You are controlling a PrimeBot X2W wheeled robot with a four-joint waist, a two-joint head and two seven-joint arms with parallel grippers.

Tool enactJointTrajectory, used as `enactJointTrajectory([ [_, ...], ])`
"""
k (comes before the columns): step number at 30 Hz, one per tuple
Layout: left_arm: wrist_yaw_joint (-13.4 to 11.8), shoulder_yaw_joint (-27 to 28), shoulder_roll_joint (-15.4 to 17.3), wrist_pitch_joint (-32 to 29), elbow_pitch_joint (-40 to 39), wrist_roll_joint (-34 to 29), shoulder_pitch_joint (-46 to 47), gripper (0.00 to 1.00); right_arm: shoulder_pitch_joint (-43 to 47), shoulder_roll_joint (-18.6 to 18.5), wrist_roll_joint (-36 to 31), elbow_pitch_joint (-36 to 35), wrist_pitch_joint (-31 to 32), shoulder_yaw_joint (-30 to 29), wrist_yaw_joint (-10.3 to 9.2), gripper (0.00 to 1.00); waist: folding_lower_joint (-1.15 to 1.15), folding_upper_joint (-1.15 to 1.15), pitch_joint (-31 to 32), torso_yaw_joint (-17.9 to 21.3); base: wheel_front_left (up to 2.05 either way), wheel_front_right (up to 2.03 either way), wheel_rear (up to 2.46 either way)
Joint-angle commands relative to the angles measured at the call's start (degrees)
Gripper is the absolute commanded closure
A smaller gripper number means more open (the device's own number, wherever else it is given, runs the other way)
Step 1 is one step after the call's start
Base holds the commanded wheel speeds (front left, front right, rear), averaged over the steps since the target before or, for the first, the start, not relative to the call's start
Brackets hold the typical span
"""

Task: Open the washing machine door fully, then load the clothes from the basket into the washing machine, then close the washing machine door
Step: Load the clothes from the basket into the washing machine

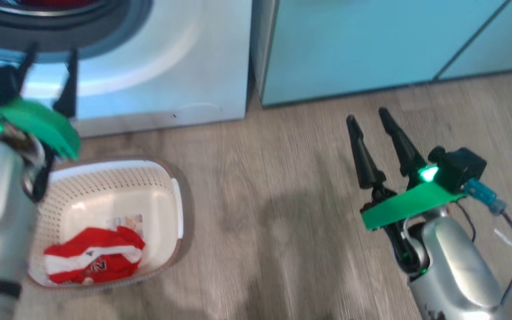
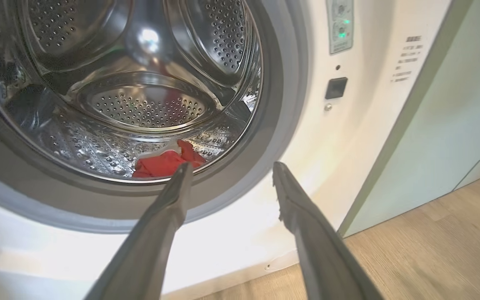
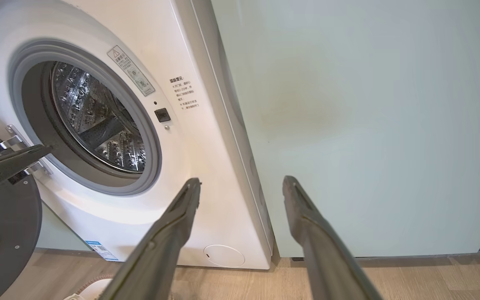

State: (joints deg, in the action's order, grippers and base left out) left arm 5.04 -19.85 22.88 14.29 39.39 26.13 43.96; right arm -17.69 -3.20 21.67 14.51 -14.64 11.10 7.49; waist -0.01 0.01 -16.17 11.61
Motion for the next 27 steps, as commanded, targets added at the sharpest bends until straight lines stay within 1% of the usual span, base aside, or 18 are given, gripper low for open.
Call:
enactJointTrajectory([
  [1, -0.82, 2.83, 1.73, 0.70, -3.52, -0.57, -1.83, 0.00, 1.14, 0.33, -0.38, -1.15, -0.36, 1.29, 0.00, 0.00, 0.01, -0.01, 3.83, -1.65, 0.00, 0.00, 0.00],
  [3, -1.87, 3.72, 0.81, 0.70, -7.30, -1.33, -6.80, 0.00, 1.86, 0.28, -0.36, -0.85, -0.36, 1.88, 0.00, 0.00, 0.01, -0.01, 5.42, -1.78, 0.00, 0.00, 0.00],
  [4, -1.87, 3.72, 0.81, 0.70, -7.30, -1.33, -6.80, 0.00, 1.86, 0.28, -0.36, -0.85, -0.36, 1.88, 0.00, 0.00, 0.01, -0.01, 5.42, -1.78, 0.00, 0.00, 0.00],
  [5, -2.42, 4.21, 0.10, 0.70, -9.23, -1.59, -9.21, 0.00, 2.18, 0.13, -0.32, -0.84, -0.36, 2.06, 0.00, 0.00, 0.01, -0.01, 6.08, -1.92, 0.00, 0.00, 0.00],
  [6, -3.35, 5.21, -1.43, 0.71, -12.68, -2.10, -13.75, 0.00, 2.85, -0.22, -0.11, -0.80, -0.36, 1.88, 0.00, 0.00, 0.01, -0.01, 7.23, -2.31, 0.00, 0.00, 0.00],
  [11, -5.10, 7.96, -5.05, 0.71, -19.48, -4.10, -22.81, 0.00, 4.38, -1.14, 0.06, -0.67, -0.36, 1.55, 0.00, 0.00, 0.01, -0.01, 9.66, -3.17, 0.00, 0.00, 0.00],
  [15, -4.88, 8.77, -7.33, 0.71, -22.38, -6.69, -27.64, 0.00, 5.44, -1.45, 0.11, -0.69, -0.36, 1.07, 0.00, 0.00, 0.01, -0.01, 11.24, -4.05, 0.00, 0.00, 0.00],
  [18, -5.25, 10.43, -9.23, 0.71, -24.22, -8.38, -29.51, 0.00, 6.06, -1.54, 0.10, -0.93, -0.36, 0.73, 0.00, 0.00, 0.01, -0.01, 11.73, -4.68, 0.00, 0.00, 0.00],
  [21, -5.07, 11.62, -11.18, 0.71, -25.94, -10.60, -31.16, 0.00, 6.42, -1.63, 0.02, -1.15, -0.36, 0.71, 0.00, 0.00, 0.01, -0.01, 12.06, -5.20, 0.00, 0.00, 0.00],
  [27, -3.39, 14.63, -15.29, 0.71, -28.79, -13.79, -33.99, 0.00, 6.56, -1.54, 0.03, -1.50, -0.36, 0.27, 0.00, 0.00, 0.01, -0.01, 12.47, -5.83, 0.00, 0.00, 0.00],
])
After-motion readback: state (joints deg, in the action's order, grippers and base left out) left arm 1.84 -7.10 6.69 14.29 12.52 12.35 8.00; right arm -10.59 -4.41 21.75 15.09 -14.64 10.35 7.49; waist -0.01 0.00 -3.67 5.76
